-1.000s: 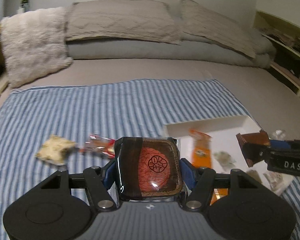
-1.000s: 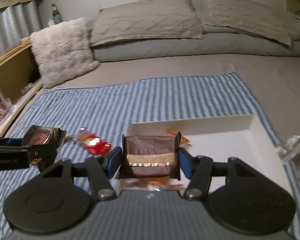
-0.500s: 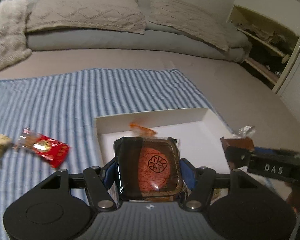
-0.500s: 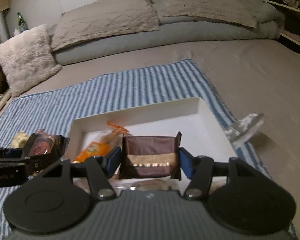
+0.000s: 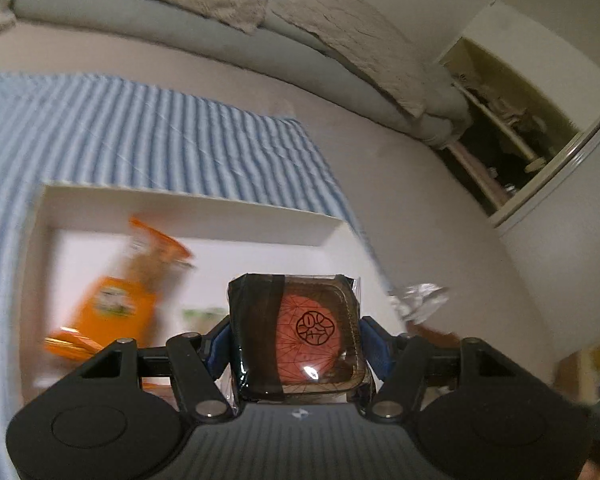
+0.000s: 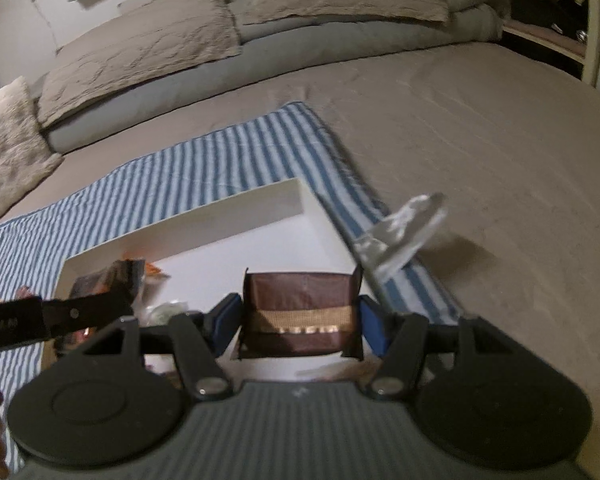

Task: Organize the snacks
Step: 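Lower both snacks into the white tray and open both tools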

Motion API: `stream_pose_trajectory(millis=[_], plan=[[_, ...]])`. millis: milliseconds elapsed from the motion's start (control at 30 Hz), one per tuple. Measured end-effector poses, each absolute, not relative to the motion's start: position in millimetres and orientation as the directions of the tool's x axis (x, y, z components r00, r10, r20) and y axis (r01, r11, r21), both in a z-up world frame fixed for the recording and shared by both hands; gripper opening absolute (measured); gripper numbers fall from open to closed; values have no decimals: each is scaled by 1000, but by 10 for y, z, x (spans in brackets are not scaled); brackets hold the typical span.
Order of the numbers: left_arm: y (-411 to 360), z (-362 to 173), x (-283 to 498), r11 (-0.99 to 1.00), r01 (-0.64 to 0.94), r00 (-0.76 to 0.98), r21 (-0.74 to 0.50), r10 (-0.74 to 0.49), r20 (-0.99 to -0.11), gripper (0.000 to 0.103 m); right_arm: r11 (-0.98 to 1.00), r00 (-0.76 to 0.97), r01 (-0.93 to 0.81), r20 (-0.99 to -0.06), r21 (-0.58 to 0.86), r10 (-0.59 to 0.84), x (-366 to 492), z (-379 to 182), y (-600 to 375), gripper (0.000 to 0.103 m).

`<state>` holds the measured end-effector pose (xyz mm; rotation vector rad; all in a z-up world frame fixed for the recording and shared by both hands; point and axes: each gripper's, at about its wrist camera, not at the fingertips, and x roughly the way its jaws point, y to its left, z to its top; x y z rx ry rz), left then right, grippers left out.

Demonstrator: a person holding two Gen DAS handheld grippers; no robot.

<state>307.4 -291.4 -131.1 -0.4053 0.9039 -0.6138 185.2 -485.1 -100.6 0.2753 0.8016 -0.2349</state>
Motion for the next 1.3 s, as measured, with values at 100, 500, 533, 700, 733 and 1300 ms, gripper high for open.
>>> stream_pose_trajectory(millis=[100, 500, 533, 700, 733, 1300], plan=[[-3041, -1422, 3152, 704, 306, 431, -641, -703, -566, 66, 936, 675, 313, -731, 158, -103, 1822, -1030, -4931, 68], [-3290, -1853, 3358, 761, 248, 409, -600, -643, -647, 66, 982, 669, 164, -742, 94, -41, 1834, -1129, -4839, 68], [-3268, -1865, 3364, 776, 232, 418, -586, -624, -661, 66, 984, 665, 153, -746, 87, -37, 1857, -1151, -4829, 68], [-3096, -1875, 3407, 799, 182, 449, -574, -586, -674, 66, 995, 658, 95, -752, 39, -33, 1911, -1214, -4710, 69], [-3082, -1867, 3418, 793, 176, 446, -584, -593, -671, 68, 996, 663, 85, -748, 35, -30, 1920, -1221, -4697, 70], [-3127, -1633, 3295, 814, 267, 446, -516, -579, -683, 78, 988, 636, 157, -766, 5, -97, 1860, -1240, -4724, 99]])
